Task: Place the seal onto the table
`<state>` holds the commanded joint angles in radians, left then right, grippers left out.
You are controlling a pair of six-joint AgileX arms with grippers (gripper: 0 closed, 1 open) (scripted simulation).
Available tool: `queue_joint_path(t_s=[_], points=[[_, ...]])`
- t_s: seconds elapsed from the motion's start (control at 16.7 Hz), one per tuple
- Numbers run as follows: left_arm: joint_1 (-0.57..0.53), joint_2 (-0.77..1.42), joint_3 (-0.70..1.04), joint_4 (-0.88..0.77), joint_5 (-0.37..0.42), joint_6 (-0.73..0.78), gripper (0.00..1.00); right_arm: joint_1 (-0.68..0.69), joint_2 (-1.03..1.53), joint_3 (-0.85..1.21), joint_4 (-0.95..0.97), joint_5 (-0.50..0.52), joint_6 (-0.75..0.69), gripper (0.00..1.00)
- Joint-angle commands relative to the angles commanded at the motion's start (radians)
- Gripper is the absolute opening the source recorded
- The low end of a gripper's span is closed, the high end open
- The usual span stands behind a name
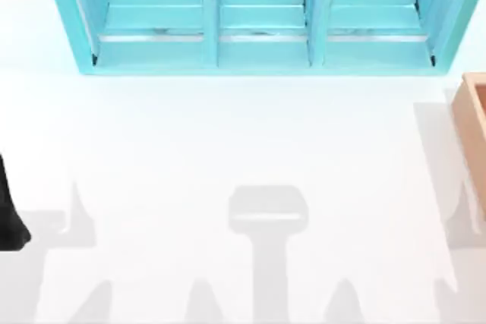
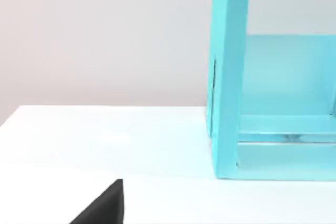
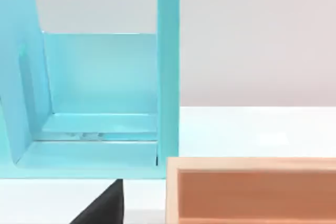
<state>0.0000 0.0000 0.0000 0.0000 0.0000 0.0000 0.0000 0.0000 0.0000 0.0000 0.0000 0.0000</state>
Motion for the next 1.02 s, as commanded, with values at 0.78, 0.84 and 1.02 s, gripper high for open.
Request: queue_joint_path(t_s=[0.78,0.84,1.02], points=[[0.000,0.000,0.000,0.000,0.000,0.000,1.00,-0.143,0.675,0.551,-0.576,-0.002,-0.158,1.00],[0.000,0.000,0.000,0.000,0.000,0.000,1.00,-0.162,0.781,0.627,-0.654,-0.002,-0.179,1.00],[0.000,0.000,0.000,0.000,0.000,0.000,1.00,-0.221,1.060,0.840,-0.871,-0.002,-0.238,1.00]])
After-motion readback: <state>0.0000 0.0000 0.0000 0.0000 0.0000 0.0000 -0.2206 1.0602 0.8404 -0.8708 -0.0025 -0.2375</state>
